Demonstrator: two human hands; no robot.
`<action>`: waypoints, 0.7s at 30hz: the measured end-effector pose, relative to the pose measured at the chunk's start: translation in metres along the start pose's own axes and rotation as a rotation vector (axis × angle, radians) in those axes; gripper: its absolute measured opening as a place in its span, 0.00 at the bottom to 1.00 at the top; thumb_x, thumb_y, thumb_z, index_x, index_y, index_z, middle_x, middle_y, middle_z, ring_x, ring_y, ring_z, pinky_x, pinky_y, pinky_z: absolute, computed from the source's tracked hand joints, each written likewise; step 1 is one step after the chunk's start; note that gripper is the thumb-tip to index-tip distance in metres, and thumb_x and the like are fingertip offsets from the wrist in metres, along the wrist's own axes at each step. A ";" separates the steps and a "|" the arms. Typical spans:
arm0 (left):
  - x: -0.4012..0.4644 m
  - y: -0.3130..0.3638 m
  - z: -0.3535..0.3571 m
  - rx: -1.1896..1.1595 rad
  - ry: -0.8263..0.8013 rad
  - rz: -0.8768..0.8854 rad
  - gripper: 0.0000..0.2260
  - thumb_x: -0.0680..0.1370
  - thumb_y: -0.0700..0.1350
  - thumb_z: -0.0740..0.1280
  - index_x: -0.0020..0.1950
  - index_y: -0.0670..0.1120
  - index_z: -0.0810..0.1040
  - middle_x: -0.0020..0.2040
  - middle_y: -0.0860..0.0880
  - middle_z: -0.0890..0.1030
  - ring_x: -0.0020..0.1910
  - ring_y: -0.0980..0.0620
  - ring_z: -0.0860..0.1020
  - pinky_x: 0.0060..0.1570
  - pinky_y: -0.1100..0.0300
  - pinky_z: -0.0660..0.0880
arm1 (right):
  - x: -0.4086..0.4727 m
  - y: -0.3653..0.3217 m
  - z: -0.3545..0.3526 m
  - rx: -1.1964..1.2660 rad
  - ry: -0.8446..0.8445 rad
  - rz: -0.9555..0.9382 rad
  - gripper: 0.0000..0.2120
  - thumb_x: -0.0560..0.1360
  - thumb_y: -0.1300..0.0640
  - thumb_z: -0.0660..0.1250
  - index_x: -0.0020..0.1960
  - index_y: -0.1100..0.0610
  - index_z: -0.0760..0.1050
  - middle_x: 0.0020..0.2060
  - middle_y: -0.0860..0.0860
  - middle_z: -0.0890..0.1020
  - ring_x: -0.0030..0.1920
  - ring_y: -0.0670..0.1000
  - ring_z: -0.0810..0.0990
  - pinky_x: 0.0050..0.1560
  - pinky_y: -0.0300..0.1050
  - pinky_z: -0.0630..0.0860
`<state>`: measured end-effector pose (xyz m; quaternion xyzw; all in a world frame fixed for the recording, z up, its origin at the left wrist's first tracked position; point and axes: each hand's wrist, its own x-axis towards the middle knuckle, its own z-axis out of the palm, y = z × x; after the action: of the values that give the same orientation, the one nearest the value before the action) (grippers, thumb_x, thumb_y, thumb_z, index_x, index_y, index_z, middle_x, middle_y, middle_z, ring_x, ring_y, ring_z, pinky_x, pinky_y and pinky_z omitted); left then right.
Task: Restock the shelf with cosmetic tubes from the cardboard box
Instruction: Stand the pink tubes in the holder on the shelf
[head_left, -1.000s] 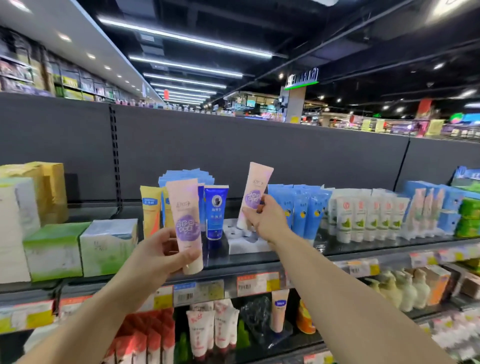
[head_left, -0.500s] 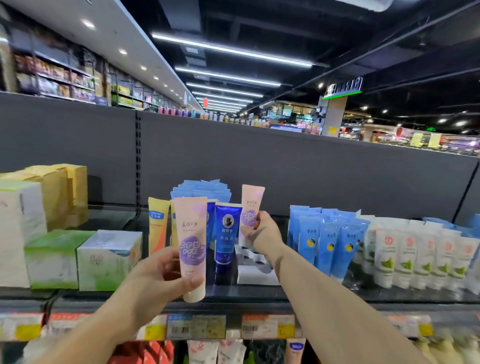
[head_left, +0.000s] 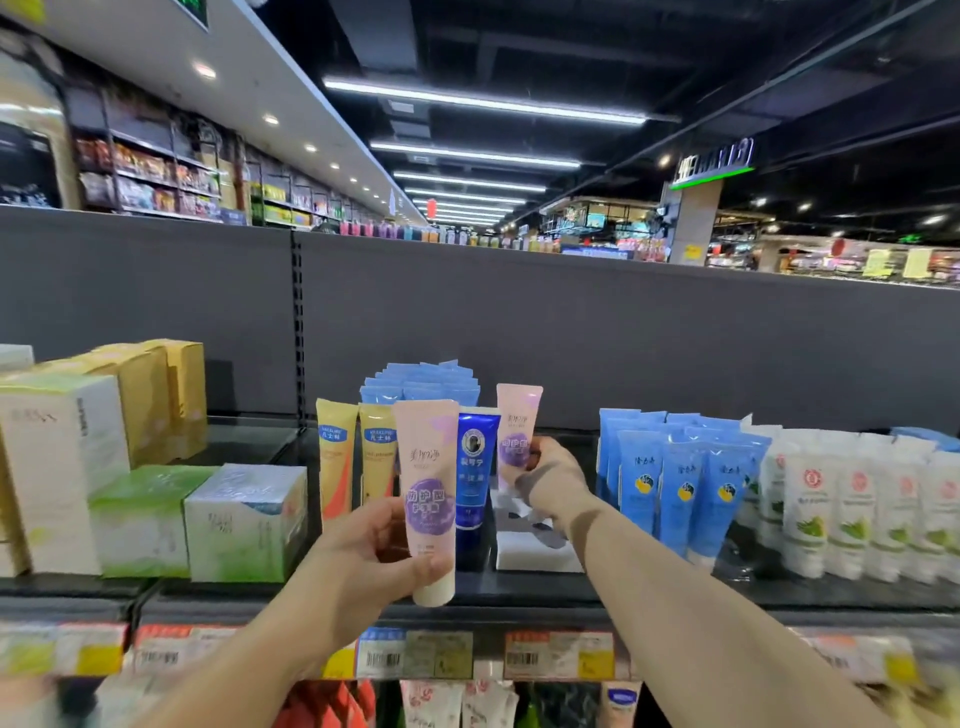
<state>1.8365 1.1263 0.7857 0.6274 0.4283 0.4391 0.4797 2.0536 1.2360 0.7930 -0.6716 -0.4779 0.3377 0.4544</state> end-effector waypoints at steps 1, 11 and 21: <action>0.000 0.000 0.002 0.007 -0.007 0.006 0.18 0.68 0.40 0.75 0.56 0.48 0.78 0.48 0.49 0.85 0.48 0.51 0.83 0.52 0.51 0.80 | -0.002 0.001 -0.002 0.018 0.006 -0.013 0.14 0.74 0.55 0.71 0.58 0.50 0.72 0.53 0.48 0.79 0.55 0.52 0.77 0.58 0.56 0.77; 0.013 0.006 0.039 0.154 -0.051 0.127 0.15 0.70 0.50 0.76 0.54 0.54 0.78 0.47 0.56 0.84 0.46 0.59 0.82 0.48 0.60 0.80 | -0.087 -0.046 -0.049 0.285 -0.100 -0.280 0.16 0.80 0.48 0.60 0.54 0.59 0.78 0.40 0.53 0.83 0.38 0.49 0.81 0.46 0.46 0.81; 0.025 0.003 0.065 0.230 -0.057 0.206 0.18 0.70 0.51 0.75 0.58 0.54 0.78 0.48 0.59 0.83 0.46 0.64 0.80 0.43 0.69 0.77 | -0.099 -0.090 -0.103 -0.470 -0.200 -0.471 0.07 0.74 0.49 0.71 0.50 0.49 0.83 0.43 0.44 0.85 0.46 0.42 0.82 0.48 0.37 0.77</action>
<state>1.9057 1.1354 0.7817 0.7310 0.3954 0.4159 0.3692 2.0837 1.1246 0.9154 -0.5928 -0.7266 0.1686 0.3036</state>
